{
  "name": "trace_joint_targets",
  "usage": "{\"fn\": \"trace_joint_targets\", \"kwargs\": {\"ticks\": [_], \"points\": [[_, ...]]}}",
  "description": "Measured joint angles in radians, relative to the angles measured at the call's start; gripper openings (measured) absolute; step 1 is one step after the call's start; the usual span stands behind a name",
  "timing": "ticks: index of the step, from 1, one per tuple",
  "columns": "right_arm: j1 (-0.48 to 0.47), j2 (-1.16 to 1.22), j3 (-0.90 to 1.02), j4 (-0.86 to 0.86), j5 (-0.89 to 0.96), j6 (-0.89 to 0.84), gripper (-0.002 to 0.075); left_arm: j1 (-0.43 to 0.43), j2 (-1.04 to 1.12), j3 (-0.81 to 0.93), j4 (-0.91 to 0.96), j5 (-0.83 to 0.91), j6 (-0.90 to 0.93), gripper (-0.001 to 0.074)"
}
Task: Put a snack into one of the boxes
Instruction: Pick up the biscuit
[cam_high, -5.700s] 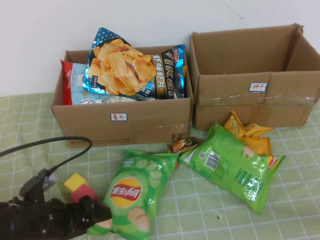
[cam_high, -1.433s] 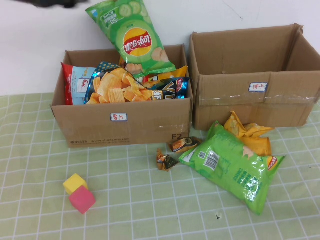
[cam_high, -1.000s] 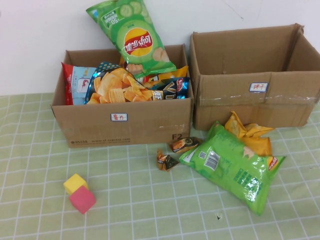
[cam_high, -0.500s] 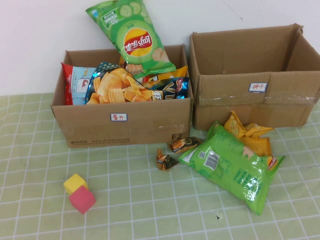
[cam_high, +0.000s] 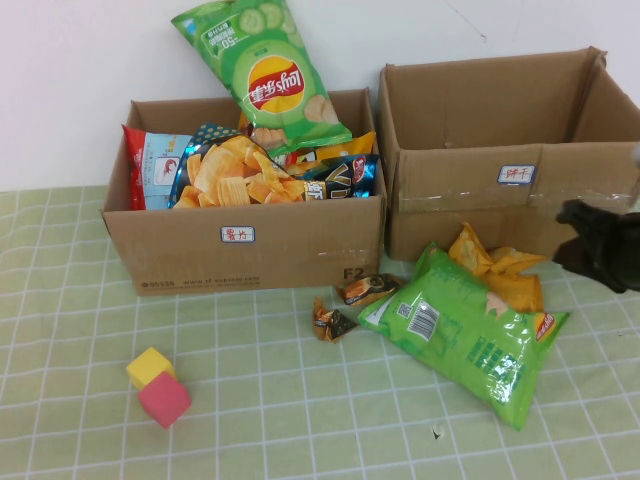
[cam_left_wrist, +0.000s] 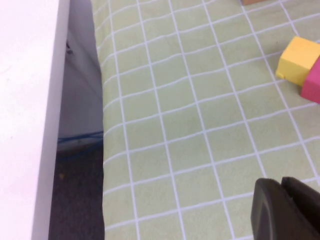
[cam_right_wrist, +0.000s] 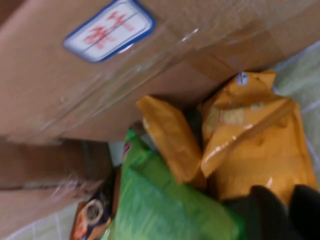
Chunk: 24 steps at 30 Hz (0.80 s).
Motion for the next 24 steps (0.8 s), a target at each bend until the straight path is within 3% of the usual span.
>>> {"fn": "trace_joint_targets", "kwargs": {"ticks": [6, 9, 21, 24], "points": [[0.002, 0.134, -0.095, 0.081, 0.034, -0.014, 0.03, 0.0, 0.0, 0.009, 0.002, -0.074, 0.0, -0.0001], [0.002, 0.191, -0.133, 0.118, 0.044, -0.022, 0.0343, 0.0, 0.0, 0.016, 0.002, -0.076, 0.0, -0.0001], [0.002, 0.407, -0.275, 0.297, 0.08, -0.031, 0.0352, 0.0, 0.0, 0.035, 0.01, -0.112, 0.0, -0.0001], [0.002, 0.426, -0.292, 0.309, 0.09, -0.031, 0.0258, 0.0, 0.0, 0.035, 0.016, -0.117, 0.0, -0.0001]]}}
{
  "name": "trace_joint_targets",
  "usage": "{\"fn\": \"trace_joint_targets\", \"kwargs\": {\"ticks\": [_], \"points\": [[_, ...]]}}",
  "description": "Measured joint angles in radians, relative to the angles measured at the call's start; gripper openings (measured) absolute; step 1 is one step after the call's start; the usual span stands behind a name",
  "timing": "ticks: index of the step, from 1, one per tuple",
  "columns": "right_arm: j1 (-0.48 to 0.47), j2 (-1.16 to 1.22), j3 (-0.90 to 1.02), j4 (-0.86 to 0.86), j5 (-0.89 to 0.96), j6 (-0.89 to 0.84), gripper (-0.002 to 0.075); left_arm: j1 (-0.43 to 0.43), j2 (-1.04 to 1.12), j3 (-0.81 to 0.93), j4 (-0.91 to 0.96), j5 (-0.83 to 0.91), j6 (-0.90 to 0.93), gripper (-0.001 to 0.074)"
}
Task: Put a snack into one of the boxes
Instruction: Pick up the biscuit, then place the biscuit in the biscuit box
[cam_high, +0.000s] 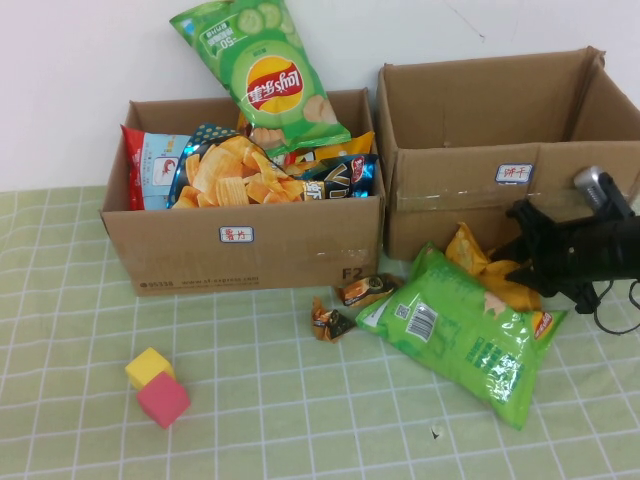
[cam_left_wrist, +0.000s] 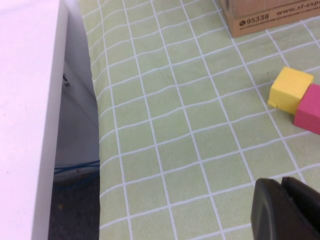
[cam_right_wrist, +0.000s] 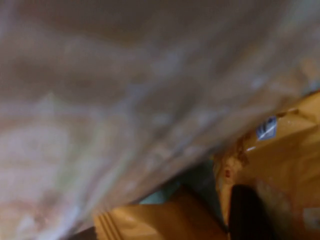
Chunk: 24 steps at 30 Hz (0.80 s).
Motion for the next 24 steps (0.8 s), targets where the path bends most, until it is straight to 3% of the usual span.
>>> {"fn": "trace_joint_targets", "kwargs": {"ticks": [5, 19, 24], "points": [[0.0, 0.001, 0.0, -0.002, 0.035, 0.0, 0.0166, 0.0, 0.0, 0.0, 0.014, -0.002, -0.007, -0.0001], [0.0, -0.195, 0.0, -0.281, 0.209, 0.0, 0.0158, 0.0, 0.0, 0.0, 0.016, -0.002, -0.013, -0.0001], [0.0, -0.34, 0.002, -0.258, 0.309, -0.001, 0.0157, 0.0, 0.0, 0.0, 0.016, -0.002, -0.013, -0.0001]]}}
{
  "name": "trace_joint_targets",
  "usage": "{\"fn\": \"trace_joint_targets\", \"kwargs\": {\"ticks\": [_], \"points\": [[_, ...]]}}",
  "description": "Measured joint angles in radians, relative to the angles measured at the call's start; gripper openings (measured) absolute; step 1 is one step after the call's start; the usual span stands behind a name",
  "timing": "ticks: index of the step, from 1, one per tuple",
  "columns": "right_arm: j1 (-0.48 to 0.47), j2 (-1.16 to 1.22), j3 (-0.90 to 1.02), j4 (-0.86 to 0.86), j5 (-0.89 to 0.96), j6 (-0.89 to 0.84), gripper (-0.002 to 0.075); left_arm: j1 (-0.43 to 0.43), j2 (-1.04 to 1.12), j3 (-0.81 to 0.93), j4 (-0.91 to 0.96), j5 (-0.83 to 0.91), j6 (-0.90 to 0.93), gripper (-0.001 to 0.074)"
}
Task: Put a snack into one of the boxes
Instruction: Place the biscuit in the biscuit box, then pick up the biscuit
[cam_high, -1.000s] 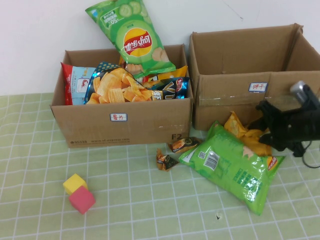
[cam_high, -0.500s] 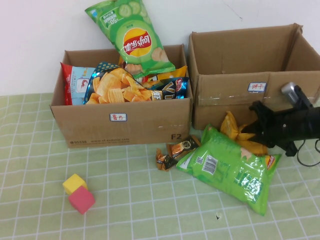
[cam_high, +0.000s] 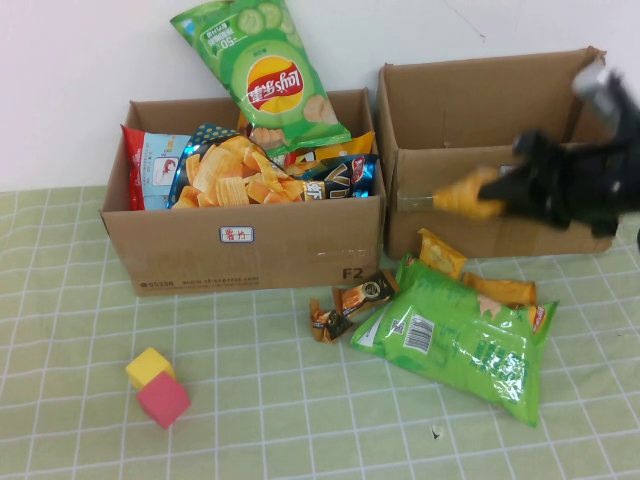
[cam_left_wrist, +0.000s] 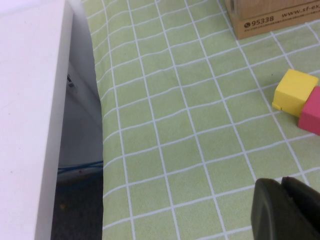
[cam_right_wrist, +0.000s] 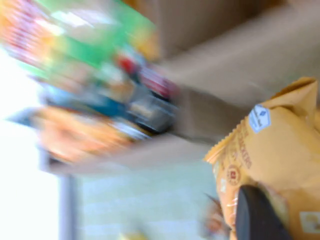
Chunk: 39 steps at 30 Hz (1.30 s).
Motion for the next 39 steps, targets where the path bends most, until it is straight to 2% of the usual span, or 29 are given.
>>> {"fn": "trace_joint_targets", "kwargs": {"ticks": [2, 6, 9, 12, 15, 18, 22, 30, 34, 39], "points": [[0.0, -0.048, 0.0, 0.112, -0.025, -0.069, 0.0157, 0.0, 0.0, 0.0, 0.0, 0.0, 0.0, -0.0001], [0.0, -0.092, -0.033, 0.415, -0.152, -0.367, 0.0156, 0.0, 0.0, 0.0, 0.0, 0.0, 0.0, -0.0001], [0.0, -0.07, -0.09, 0.498, -0.241, -0.492, 0.0163, 0.0, 0.0, 0.0, 0.0, -0.003, 0.0, -0.0001], [0.0, 0.006, -0.17, 0.527, -0.276, -0.573, 0.0256, 0.0, 0.0, 0.0, 0.0, -0.007, 0.0, -0.0001], [0.0, 0.082, -0.223, 0.535, -0.271, -0.592, 0.0418, 0.0, 0.0, 0.0, 0.0, -0.007, 0.0, -0.0001], [0.0, 0.123, -0.232, 0.535, -0.234, -0.596, 0.0485, 0.0, 0.0, 0.0, 0.0, -0.007, 0.0, -0.0001], [0.0, 0.118, -0.234, 0.405, -0.125, -0.598, 0.0511, 0.0, 0.0, 0.0, 0.0, -0.007, 0.0, -0.0001], [0.006, 0.061, -0.242, -0.151, 0.307, -0.569, 0.0517, 0.0, 0.0, 0.0, 0.0, -0.007, 0.0, -0.0001], [0.016, 0.099, -0.242, -0.317, 0.343, -0.519, 0.0517, 0.0, 0.0, 0.0, 0.0, -0.007, 0.0, -0.0001], [0.021, 0.193, -0.242, -0.329, 0.273, -0.493, 0.0517, 0.0, 0.0, 0.0, 0.0, -0.007, 0.0, -0.0001]]}}
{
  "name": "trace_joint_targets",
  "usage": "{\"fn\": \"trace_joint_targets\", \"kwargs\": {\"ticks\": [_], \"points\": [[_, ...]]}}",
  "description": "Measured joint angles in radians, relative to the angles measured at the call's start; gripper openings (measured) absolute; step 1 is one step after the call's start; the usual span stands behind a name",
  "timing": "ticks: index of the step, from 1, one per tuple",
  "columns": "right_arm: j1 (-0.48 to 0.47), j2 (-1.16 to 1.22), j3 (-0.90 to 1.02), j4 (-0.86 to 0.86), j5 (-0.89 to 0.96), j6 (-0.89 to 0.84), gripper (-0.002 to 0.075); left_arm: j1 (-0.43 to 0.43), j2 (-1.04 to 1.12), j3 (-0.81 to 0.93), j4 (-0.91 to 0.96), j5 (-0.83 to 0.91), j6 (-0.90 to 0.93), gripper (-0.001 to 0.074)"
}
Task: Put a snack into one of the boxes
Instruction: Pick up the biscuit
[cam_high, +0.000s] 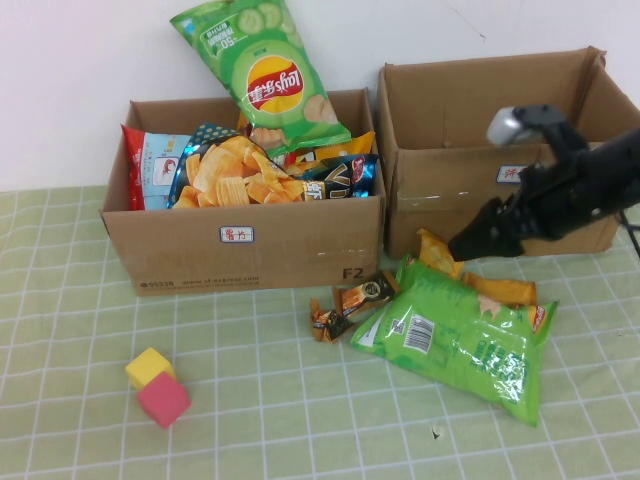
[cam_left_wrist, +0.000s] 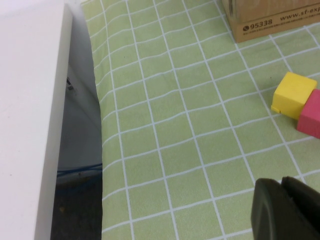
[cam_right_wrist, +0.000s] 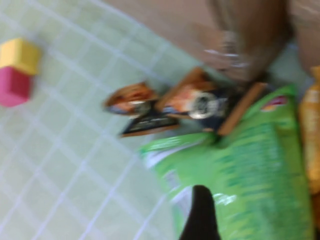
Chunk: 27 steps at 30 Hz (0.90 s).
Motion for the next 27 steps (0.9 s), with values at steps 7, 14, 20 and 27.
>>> {"fn": "trace_joint_targets", "kwargs": {"ticks": [7, 14, 20, 27], "points": [[0.039, 0.09, 0.0, 0.03, -0.189, -0.011, 0.0517, 0.0, 0.0, 0.0, 0.0, 0.0, -0.002, -0.0001], [0.107, 0.152, 0.0, 0.076, -0.337, -0.095, 0.0449, 0.0, 0.0, 0.0, 0.0, 0.0, -0.002, -0.0001], [0.116, 0.159, -0.002, 0.076, -0.385, -0.086, 0.0148, 0.0, 0.0, 0.0, 0.0, 0.0, -0.002, -0.0001], [0.117, 0.125, -0.002, 0.073, -0.339, -0.056, 0.0033, 0.0, 0.0, 0.0, 0.0, 0.0, -0.002, -0.0001]]}}
